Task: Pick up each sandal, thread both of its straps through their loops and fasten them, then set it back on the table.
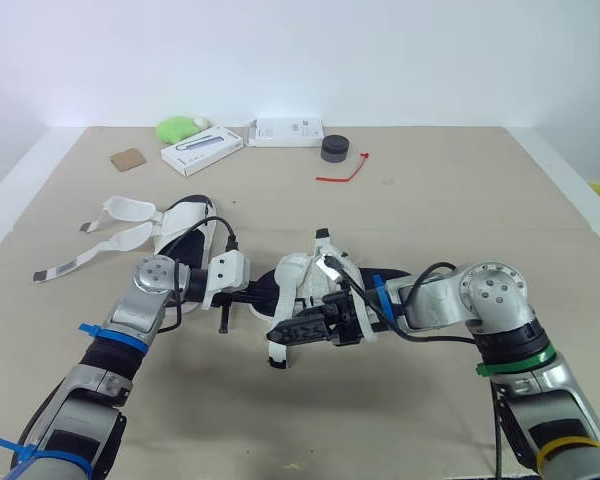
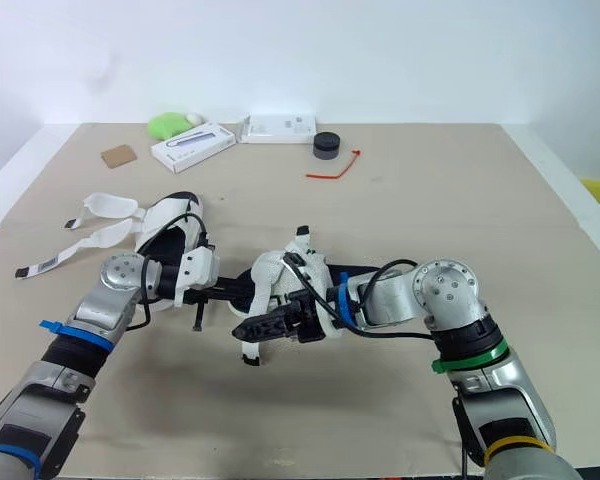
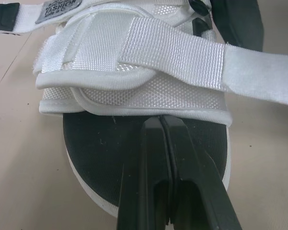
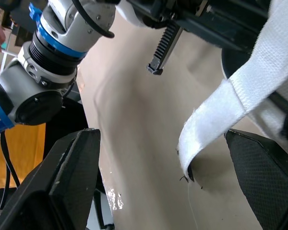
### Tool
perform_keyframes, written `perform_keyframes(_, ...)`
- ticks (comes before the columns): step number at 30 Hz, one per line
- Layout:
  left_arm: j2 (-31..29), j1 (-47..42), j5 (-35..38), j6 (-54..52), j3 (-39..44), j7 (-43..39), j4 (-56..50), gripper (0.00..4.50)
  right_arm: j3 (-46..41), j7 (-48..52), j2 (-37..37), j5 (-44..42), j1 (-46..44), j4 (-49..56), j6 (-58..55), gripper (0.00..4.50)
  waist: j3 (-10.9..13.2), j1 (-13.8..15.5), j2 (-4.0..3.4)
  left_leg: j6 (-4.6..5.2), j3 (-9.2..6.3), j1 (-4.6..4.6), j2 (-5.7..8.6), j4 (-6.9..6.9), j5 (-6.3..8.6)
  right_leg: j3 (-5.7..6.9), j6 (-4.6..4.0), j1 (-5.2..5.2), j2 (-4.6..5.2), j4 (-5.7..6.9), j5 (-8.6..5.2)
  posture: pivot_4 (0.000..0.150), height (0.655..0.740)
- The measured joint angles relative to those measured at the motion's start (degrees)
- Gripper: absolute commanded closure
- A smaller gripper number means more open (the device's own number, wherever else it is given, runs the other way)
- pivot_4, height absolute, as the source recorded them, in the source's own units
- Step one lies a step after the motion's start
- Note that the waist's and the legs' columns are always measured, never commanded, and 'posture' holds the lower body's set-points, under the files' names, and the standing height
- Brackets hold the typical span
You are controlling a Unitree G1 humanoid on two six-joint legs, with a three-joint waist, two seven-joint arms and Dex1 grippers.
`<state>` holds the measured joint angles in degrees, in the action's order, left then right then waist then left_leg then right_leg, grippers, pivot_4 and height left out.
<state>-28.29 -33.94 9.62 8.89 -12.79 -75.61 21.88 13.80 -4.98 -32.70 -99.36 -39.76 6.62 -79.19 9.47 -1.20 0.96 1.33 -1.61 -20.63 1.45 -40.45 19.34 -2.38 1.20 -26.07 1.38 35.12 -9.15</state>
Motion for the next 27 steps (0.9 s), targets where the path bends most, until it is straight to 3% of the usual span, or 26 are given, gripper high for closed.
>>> perform_keyframes(9,0.0,0.6,0.0,-1.3,0.3,0.1,-0.6,4.50,2.0,-1.0,2.9,2.9,-2.2,-2.5,-0.6,0.05,-0.1,0.0,0.05,-0.01,0.01,0.03,-0.01,-0.02,-0.01,-0.01,-0.01,0.00,-0.02,0.02,0.03,0.150,0.7400)
perform_keyframes(19,0.0,1.5,0.1,-2.0,0.3,0.2,-2.3,4.50,1.7,-4.0,5.8,3.3,-2.6,-5.7,-0.2,4.33,-0.1,-0.2,0.10,0.00,0.00,0.03,-0.10,-0.01,-0.08,0.00,-0.15,-0.02,-0.14,0.04,0.15,0.150,0.7400)
perform_keyframes(27,0.0,1.6,0.4,-2.6,0.3,0.2,-2.7,4.50,1.0,-3.9,3.9,-1.3,-2.6,-5.5,0.0,4.48,-0.1,-0.2,0.10,0.00,0.02,0.01,-0.08,-0.01,-0.08,0.00,-0.13,-0.02,-0.10,-0.01,0.15,0.150,0.7400)
